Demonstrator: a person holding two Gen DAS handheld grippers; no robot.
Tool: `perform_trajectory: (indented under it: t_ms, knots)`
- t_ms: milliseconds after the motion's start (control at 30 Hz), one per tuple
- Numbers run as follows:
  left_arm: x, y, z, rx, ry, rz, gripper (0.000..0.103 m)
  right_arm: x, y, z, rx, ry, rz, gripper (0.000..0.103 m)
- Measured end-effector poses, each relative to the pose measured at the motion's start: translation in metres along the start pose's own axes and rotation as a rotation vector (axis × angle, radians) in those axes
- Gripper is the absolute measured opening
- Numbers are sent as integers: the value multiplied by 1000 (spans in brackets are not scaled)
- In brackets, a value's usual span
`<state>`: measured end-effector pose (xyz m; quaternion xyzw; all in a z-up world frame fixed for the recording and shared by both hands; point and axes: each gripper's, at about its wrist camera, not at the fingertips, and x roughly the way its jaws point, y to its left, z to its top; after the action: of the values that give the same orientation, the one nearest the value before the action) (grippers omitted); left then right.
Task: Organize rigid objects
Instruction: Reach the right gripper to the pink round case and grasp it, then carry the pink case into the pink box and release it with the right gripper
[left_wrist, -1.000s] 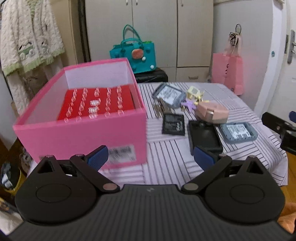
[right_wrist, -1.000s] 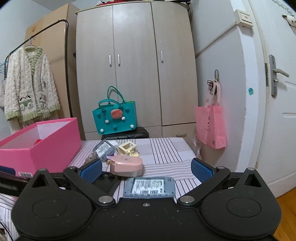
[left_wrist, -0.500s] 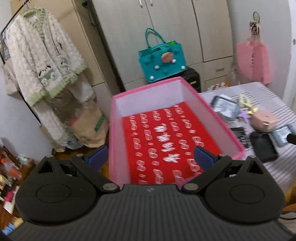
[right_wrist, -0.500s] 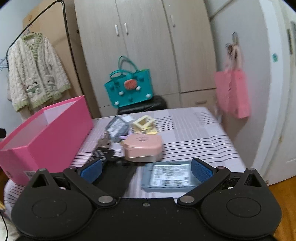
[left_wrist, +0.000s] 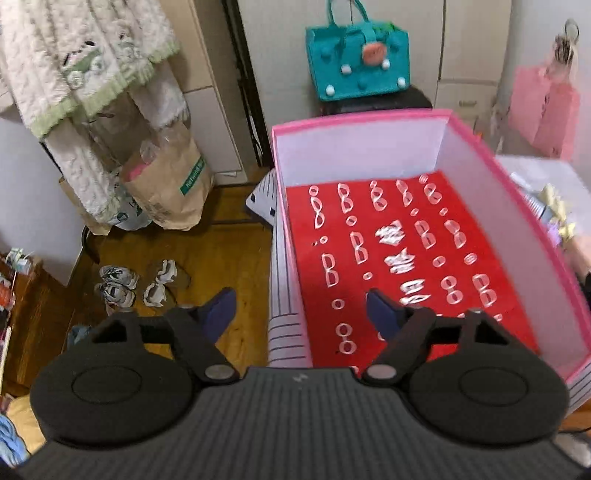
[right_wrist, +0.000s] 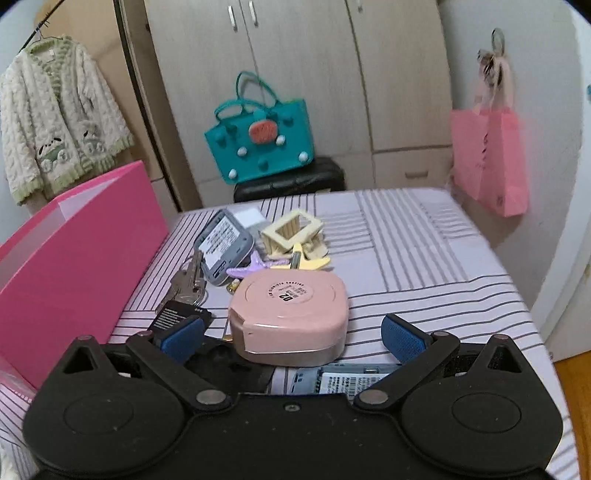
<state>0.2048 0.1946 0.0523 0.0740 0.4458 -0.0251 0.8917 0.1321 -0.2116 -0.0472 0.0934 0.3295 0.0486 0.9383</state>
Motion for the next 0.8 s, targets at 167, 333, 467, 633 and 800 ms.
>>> perform_trajectory:
  t_ms: [167, 333, 467, 633, 800]
  knots:
    - [27, -2, 0, 25, 68, -2, 28, 14, -7, 10, 20, 55, 29, 103]
    - [37, 0, 8, 11, 43, -30, 6, 24, -9, 17, 15, 80, 61, 103]
    - [39, -10, 9, 67, -7, 13, 5, 31, -9, 20, 2, 88, 43, 85]
    - [43, -12, 15, 86, -23, -34, 5, 30, -5, 23, -43, 97, 20, 79]
    - [47, -19, 21, 102, -27, -45, 5, 17, -3, 28, -67, 63, -4, 79]
